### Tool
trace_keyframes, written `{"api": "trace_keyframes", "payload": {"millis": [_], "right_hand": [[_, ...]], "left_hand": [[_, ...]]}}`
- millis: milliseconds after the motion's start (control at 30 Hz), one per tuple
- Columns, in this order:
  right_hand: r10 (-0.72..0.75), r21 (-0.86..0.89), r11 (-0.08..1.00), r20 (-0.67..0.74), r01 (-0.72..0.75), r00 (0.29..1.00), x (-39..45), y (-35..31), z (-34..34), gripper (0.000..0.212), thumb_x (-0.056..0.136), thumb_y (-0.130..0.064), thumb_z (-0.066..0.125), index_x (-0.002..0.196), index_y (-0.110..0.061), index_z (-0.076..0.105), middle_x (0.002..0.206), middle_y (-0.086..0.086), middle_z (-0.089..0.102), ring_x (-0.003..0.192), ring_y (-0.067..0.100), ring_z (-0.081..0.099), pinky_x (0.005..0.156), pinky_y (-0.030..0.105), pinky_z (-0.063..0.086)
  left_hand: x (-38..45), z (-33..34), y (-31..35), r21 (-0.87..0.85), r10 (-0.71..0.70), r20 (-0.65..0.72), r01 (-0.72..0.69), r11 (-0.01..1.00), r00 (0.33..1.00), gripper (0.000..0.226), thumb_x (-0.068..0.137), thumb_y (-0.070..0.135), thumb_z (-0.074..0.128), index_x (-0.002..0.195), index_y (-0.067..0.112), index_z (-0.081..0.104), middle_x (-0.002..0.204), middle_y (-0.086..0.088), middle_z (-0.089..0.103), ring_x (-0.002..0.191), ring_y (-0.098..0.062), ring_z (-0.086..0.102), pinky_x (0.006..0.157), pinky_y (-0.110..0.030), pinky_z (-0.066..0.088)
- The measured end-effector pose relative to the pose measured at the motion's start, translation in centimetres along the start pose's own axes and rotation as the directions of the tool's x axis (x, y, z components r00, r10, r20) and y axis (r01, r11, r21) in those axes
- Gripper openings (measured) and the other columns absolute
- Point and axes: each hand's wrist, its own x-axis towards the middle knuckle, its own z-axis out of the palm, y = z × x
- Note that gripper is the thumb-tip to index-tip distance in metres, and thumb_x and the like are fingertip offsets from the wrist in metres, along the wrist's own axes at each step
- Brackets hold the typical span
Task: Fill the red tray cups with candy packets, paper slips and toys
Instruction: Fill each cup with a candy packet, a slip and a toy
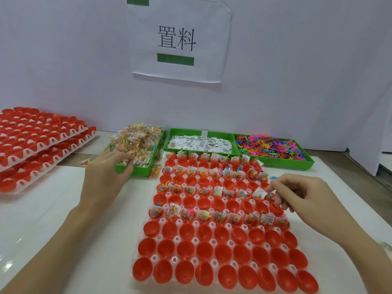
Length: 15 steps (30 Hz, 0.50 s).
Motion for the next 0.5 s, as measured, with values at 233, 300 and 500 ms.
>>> {"api": "trace_keyframes", "payload": {"millis": [233,300,500], "right_hand": [[0.021,0.033,0.999,-0.018,-0.02,1.0,2.5,-0.8,1.5,0.016,0.101,-0.019,0.057,0.098,-0.022,0.073,0.072,0.0,0.072,0.061,0.014,0.066,0.056,0.013,0.048],[0.031,0.003,1.0,0.013,-0.031,0.999,4.1,-1.0,2.0,0.014,0.101,-0.02,0.059,0.101,-0.023,0.072,0.076,-0.002,0.074,0.067,0.014,0.069,0.06,0.014,0.052],[-0.001,-0.261,0.965,0.05,0.014,0.999,11.7,-1.3,3.7,0.019,0.101,-0.025,0.061,0.114,-0.02,0.074,0.09,-0.005,0.076,0.081,0.011,0.07,0.079,0.028,0.057]], "left_hand": [[-0.6,0.2,3.7,-0.371,-0.088,0.052,0.101,0.923,0.995,0.009,0.09,0.008,0.076,0.097,0.012,0.078,0.083,0.005,0.077,0.071,-0.009,0.073,0.074,-0.018,0.057],[-1.0,0.5,5.1,-0.53,-0.153,0.185,0.23,0.816,0.971,0.012,0.093,0.008,0.073,0.101,0.015,0.077,0.08,0.004,0.077,0.071,-0.009,0.075,0.072,-0.02,0.059],[-1.5,-0.1,8.0,-0.662,-0.094,0.327,0.3,0.687,0.94,0.022,0.095,0.003,0.068,0.106,0.019,0.078,0.085,0.0,0.078,0.075,-0.018,0.076,0.076,-0.029,0.062]]}}
